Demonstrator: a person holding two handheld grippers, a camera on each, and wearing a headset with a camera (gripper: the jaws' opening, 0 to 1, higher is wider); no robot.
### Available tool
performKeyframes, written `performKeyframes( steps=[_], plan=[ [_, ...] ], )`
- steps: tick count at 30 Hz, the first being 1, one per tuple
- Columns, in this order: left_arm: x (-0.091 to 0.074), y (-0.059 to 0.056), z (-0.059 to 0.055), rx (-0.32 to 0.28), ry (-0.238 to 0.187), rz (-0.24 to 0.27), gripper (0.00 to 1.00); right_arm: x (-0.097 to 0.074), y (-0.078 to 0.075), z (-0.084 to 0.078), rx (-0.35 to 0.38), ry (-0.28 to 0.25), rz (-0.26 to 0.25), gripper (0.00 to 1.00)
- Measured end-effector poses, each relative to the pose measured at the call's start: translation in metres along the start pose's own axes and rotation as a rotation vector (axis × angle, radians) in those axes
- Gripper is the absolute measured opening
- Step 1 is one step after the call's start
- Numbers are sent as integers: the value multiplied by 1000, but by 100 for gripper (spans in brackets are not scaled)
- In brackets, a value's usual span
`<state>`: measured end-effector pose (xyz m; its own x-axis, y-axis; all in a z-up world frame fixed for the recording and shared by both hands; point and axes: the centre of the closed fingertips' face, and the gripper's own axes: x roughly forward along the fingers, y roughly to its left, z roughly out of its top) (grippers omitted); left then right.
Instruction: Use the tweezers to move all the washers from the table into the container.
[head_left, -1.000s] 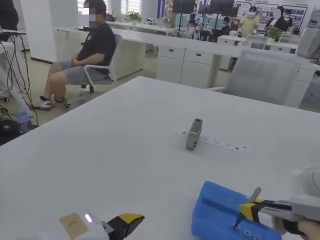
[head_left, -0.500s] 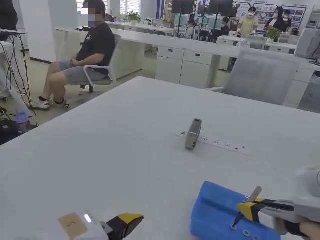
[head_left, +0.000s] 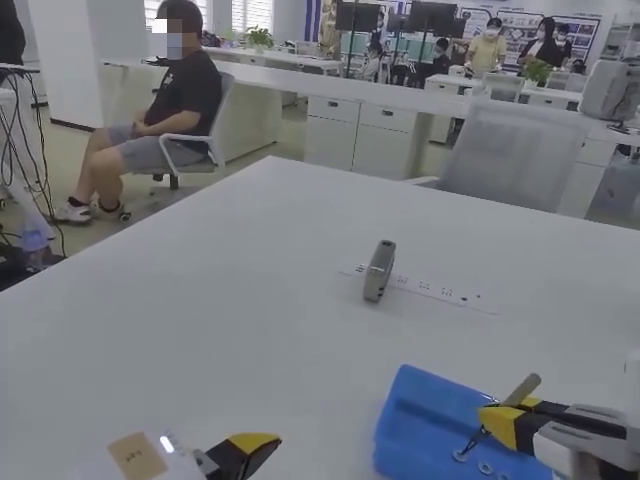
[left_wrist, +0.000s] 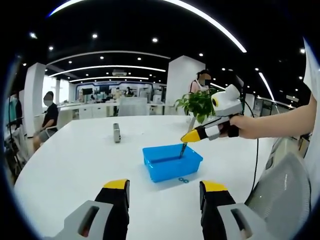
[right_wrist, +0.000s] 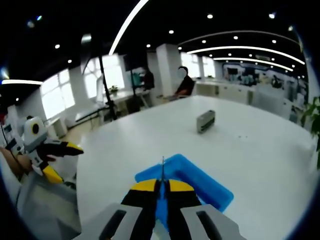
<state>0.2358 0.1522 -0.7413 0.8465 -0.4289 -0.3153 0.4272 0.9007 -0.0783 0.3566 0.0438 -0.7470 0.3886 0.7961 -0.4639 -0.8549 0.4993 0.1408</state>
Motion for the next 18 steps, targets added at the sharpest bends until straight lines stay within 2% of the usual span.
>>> performKeyframes(
  steps=[7, 18],
  plan=[
    [0, -1, 0, -1, 1, -5, 55, -6, 18, -9, 18, -3, 30, 3],
    [1, 0, -1, -1, 3, -5, 55, 9, 25, -41, 34, 70, 54, 3]
  ],
)
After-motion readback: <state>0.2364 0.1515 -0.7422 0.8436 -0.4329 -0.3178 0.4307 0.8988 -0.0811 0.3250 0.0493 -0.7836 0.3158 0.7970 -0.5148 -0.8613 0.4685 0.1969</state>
